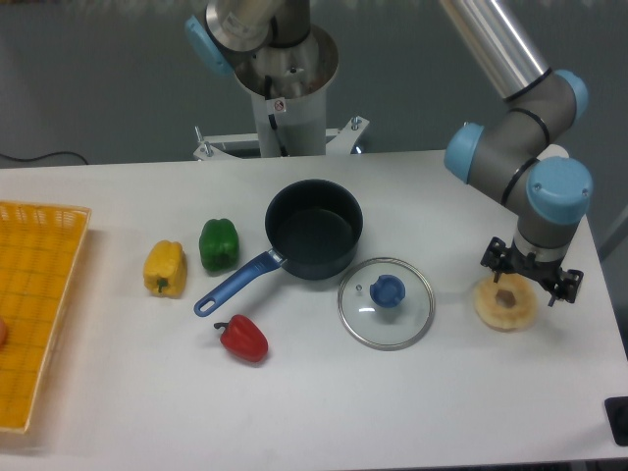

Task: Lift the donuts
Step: 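Lower the open gripper around the donut ring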

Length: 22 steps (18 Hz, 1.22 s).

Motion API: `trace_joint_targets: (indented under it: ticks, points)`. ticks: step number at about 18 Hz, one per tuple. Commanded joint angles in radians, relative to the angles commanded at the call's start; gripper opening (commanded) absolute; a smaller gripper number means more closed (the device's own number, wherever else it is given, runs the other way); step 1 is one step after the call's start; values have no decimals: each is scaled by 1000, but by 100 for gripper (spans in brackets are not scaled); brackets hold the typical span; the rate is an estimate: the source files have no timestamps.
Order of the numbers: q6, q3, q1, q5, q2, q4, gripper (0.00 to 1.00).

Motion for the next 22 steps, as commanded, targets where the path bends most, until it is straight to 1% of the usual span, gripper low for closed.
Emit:
trace_joint_targets:
  ticks: [6, 14, 17, 19, 22]
  points:
    - [2, 35, 0, -2, -37, 2, 100]
    - [12, 37, -6, -2, -38, 9, 100]
    - [12, 52, -21, -3, -54, 15, 100]
    - [14, 54, -25, -5, -54, 15, 100]
    - [29, 54, -26, -38, -54, 17, 100]
